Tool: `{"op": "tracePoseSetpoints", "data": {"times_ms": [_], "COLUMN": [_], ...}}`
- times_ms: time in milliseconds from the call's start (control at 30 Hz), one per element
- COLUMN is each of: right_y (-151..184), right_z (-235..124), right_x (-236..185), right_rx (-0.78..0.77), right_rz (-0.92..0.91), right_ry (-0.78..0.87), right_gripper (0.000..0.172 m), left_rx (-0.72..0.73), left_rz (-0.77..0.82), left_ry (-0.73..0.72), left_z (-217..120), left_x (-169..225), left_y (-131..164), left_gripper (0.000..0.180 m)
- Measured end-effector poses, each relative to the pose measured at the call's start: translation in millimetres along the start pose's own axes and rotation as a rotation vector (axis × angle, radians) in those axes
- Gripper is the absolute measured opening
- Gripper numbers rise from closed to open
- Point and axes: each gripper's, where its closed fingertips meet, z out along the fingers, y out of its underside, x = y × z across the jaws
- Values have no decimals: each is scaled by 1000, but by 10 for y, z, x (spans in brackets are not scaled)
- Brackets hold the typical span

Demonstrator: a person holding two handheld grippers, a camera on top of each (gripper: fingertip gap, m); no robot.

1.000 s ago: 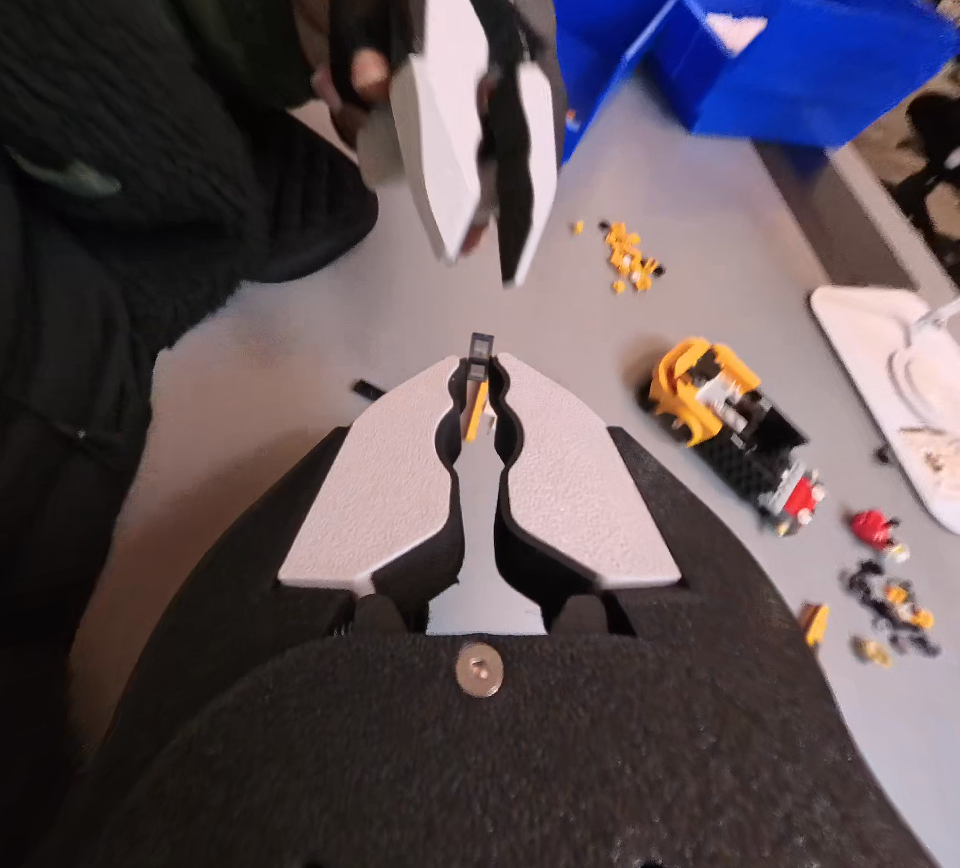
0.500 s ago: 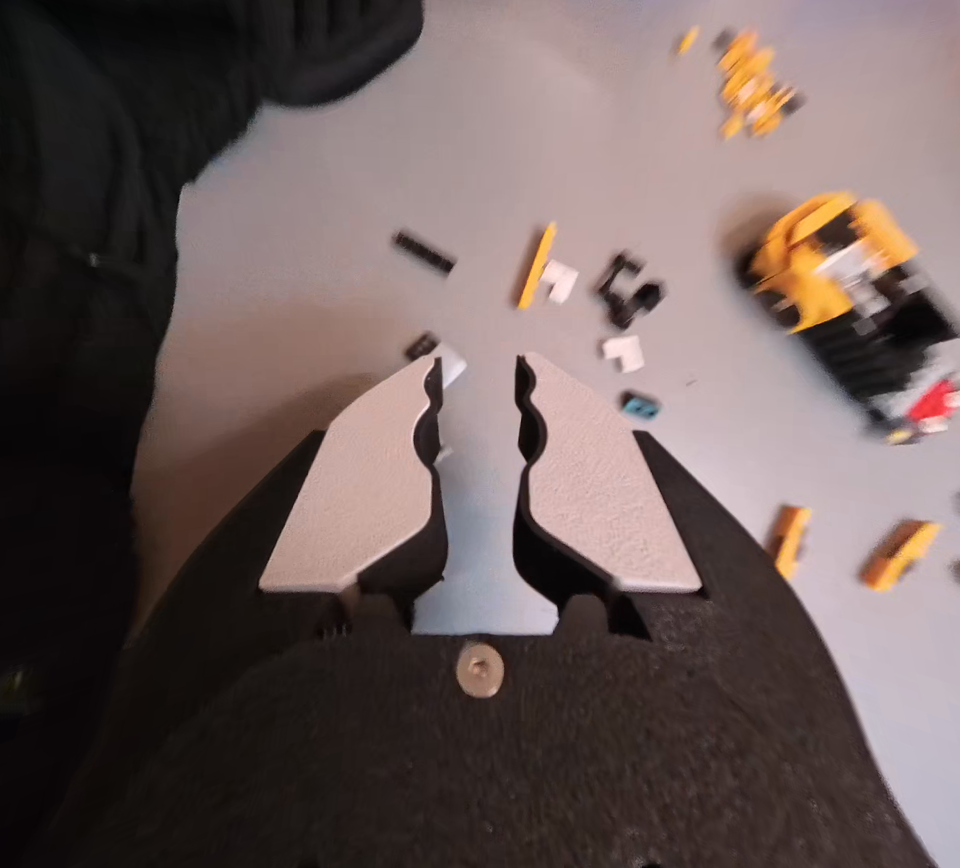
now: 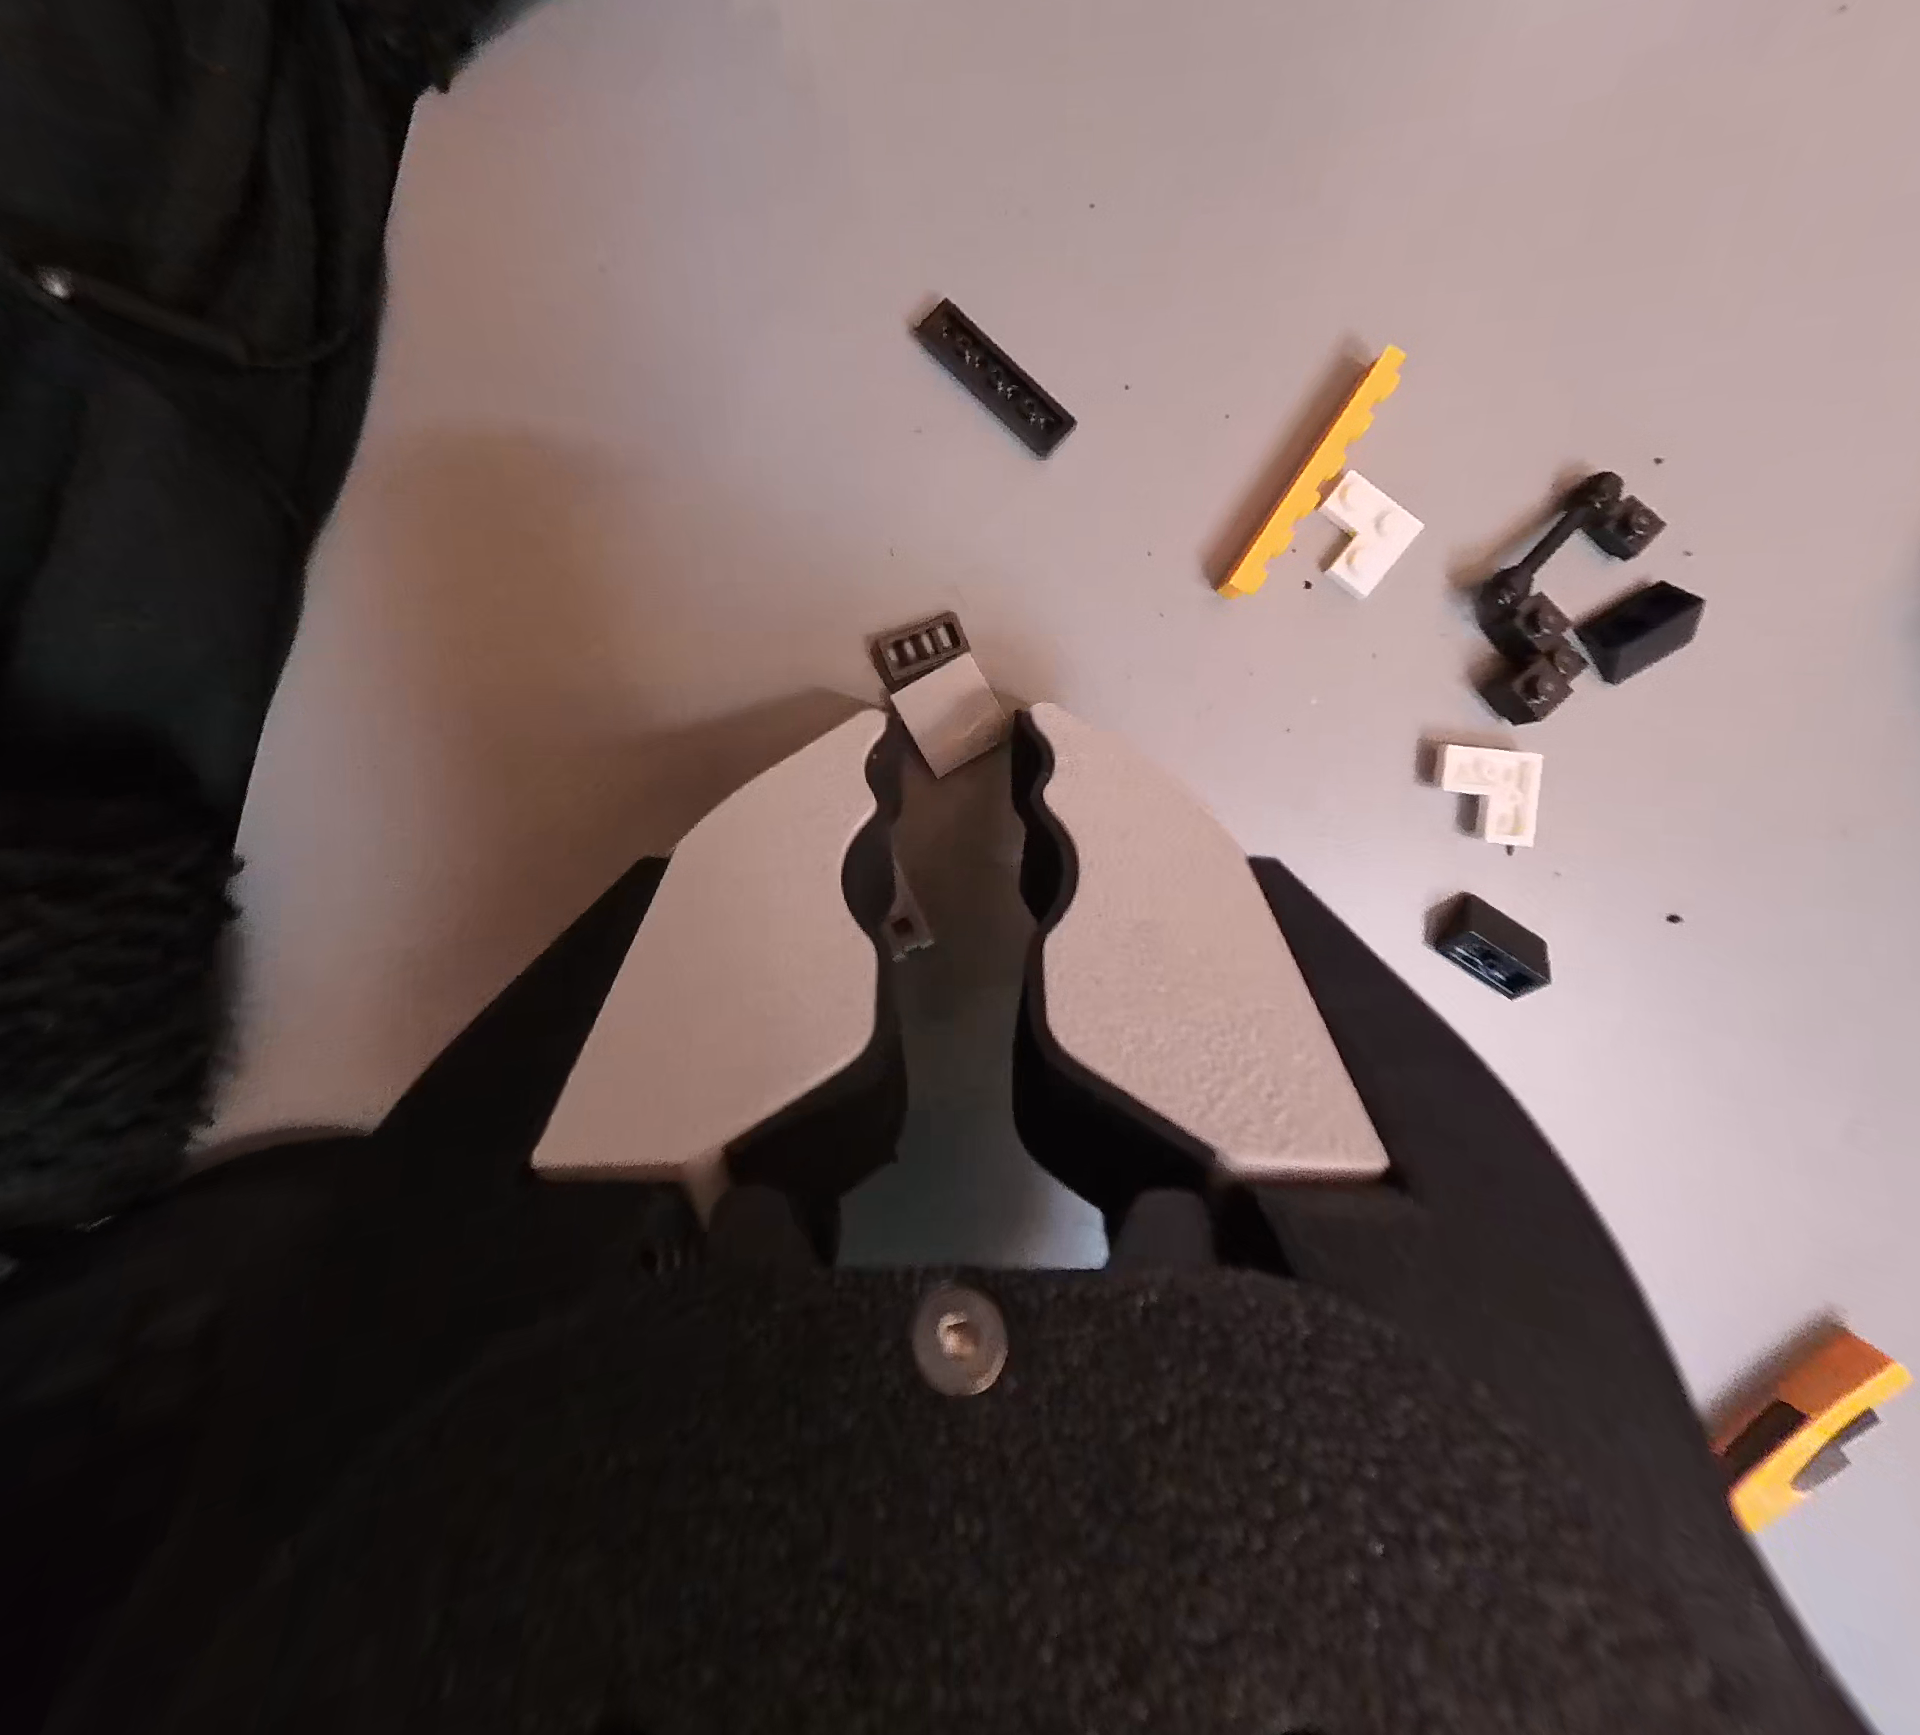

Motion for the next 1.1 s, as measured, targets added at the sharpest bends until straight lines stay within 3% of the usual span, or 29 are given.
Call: {"op": "tracePoseSetpoints", "data": {"times_ms": [233, 333, 433, 500, 567, 667, 767, 867, 1000, 1100], "right_y": [3, 6, -31, -116, -255, -530, -799, -1003, -1129, -1128], "right_z": [-5, -8, -52, -131, -260, -466, -601, -692, -755, -742], "right_x": [5, 7, 41, 126, 295, 475, 522, 493, 478, 477], "right_rx": [16, 23, 53, 117, 212, 344, 436, 499, 531, 531], "right_rz": [13, 20, 17, 23, 31, 2, -64, -120, -146, -150], "right_ry": [24, 36, 69, 118, 214, 344, 444, 506, 558, 570], "right_gripper": [19, 19, 19, 19, 19, 19, 19, 19, 19, 17], "left_rx": [-103, -168, -33, 150, 302, 412, 435, 378, 324, 351], "left_rz": [51, 114, 158, 162, 163, 105, -21, -171, -289, -170], "left_ry": [103, 99, 47, 71, 256, 617, 934, 1158, 1334, 1246], "left_z": [146, 217, 127, -20, -174, -318, -407, -435, -511, -508], "left_x": [157, 195, 190, 314, 694, 1334, 1848, 2160, 2322, 2311], "left_y": [238, 338, 85, -234, -491, -729, -876, -950, -1009, -972], "left_gripper": [80, 72, 63, 47, 35, 34, 32, 30, 10, 6]}}
